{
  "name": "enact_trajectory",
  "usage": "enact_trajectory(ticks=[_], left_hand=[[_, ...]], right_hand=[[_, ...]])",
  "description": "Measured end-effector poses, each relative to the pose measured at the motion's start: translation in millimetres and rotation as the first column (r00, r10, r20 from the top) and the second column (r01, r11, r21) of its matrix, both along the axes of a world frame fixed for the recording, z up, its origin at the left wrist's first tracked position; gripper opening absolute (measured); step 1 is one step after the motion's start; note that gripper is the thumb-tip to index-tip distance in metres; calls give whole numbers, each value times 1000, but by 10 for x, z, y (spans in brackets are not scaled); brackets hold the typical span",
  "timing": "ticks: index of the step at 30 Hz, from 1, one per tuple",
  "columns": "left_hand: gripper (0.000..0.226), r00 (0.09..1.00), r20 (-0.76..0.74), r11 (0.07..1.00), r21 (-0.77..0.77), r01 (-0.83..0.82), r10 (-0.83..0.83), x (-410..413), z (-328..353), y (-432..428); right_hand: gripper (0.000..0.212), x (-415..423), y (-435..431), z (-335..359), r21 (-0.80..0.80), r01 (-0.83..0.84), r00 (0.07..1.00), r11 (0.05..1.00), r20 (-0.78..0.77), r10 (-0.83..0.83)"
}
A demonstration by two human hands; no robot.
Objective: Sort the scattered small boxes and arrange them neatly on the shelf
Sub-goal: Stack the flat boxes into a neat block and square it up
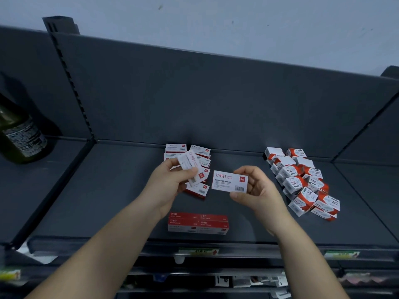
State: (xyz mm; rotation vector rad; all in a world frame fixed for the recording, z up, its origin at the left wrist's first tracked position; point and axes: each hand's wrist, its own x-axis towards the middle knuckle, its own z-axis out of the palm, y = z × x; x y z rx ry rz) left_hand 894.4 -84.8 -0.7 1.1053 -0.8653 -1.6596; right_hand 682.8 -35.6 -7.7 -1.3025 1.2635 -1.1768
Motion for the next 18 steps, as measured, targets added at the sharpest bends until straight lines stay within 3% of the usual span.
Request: enact_trajectory(ticks=[6,18], left_hand=[[42,996,-67,999,11,-52,53,-35,25,42],[29,996,88,985,-165,45,-31,34,11,45]], right_hand=[[40,40,16,-19,-32,25,999,999,33,-24],[46,69,-9,19,-66,1,1000,998,11,0]])
